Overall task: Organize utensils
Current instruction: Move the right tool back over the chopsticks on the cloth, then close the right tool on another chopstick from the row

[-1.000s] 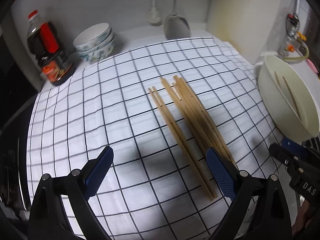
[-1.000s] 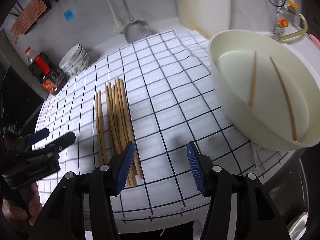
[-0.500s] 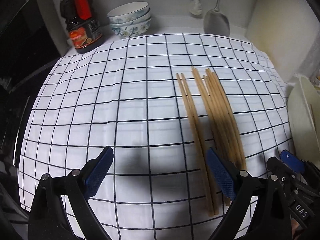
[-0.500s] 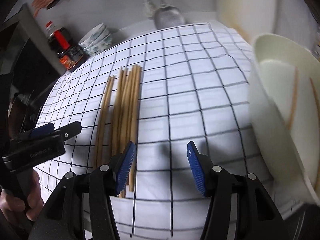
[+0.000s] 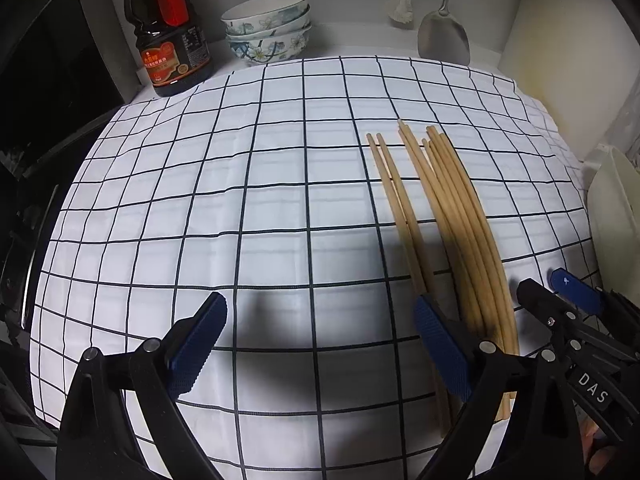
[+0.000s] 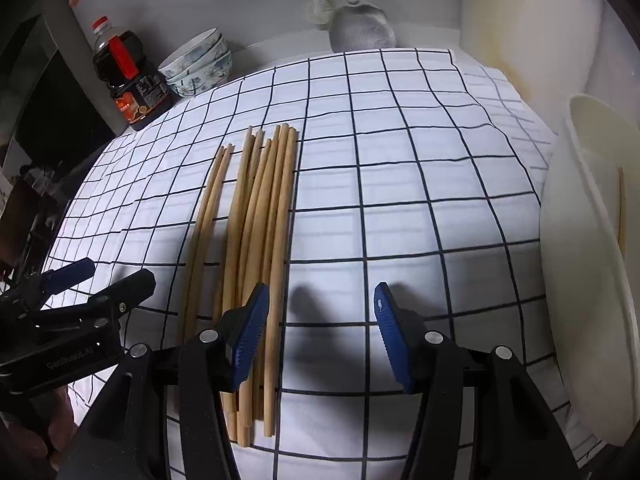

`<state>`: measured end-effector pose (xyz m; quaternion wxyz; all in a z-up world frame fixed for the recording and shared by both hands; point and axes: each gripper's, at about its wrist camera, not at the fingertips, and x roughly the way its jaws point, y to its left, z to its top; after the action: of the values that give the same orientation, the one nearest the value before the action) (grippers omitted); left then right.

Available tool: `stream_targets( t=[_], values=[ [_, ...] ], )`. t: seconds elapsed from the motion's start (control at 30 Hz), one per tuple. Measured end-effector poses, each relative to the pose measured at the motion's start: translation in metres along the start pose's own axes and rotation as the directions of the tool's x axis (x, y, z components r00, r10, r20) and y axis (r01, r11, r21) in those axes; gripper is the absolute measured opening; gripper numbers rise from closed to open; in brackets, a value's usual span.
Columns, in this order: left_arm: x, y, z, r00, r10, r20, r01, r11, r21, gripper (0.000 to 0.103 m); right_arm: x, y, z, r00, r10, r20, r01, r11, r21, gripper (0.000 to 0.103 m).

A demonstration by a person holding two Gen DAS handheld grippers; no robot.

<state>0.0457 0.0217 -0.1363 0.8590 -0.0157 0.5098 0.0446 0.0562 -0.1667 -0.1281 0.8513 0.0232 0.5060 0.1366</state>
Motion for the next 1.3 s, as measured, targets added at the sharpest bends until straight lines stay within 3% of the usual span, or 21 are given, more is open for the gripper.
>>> stream_targets(
  t=[0.3, 0.77, 0.87, 1.1, 1.3],
  values=[
    [0.003, 0.008, 0.0, 1.0, -0.004, -0.002, 0.004, 0.999, -0.032, 0.092, 0.01, 0.011, 0.004, 0.998, -0.065, 0.008, 0.066, 0.995, -0.072, 0.052],
    [0.006, 0.006, 0.006, 1.0, -0.005, 0.012, 0.006, 0.999, -0.045, 0.092, 0.023, 0.017, 0.016, 0.996, -0.091, 0.018, 0.093, 0.989, -0.118, 0.051],
    [0.007, 0.005, 0.008, 1.0, -0.006, 0.016, 0.006, 0.999, -0.045, 0.092, 0.025, 0.019, 0.017, 0.996, -0.089, 0.022, 0.091, 0.988, -0.123, 0.043],
    [0.013, -0.004, 0.013, 1.0, -0.012, 0.026, 0.013, 0.999, -0.04, 0.092, 0.023, 0.013, 0.017, 0.996, -0.087, 0.028, 0.09, 0.989, -0.116, 0.009],
    [0.02, -0.012, 0.015, 1.0, -0.008, 0.029, 0.008, 1.0, -0.024, 0.092, 0.013, -0.001, 0.006, 0.995, -0.101, 0.025, 0.102, 0.992, -0.079, 0.008]
  ],
)
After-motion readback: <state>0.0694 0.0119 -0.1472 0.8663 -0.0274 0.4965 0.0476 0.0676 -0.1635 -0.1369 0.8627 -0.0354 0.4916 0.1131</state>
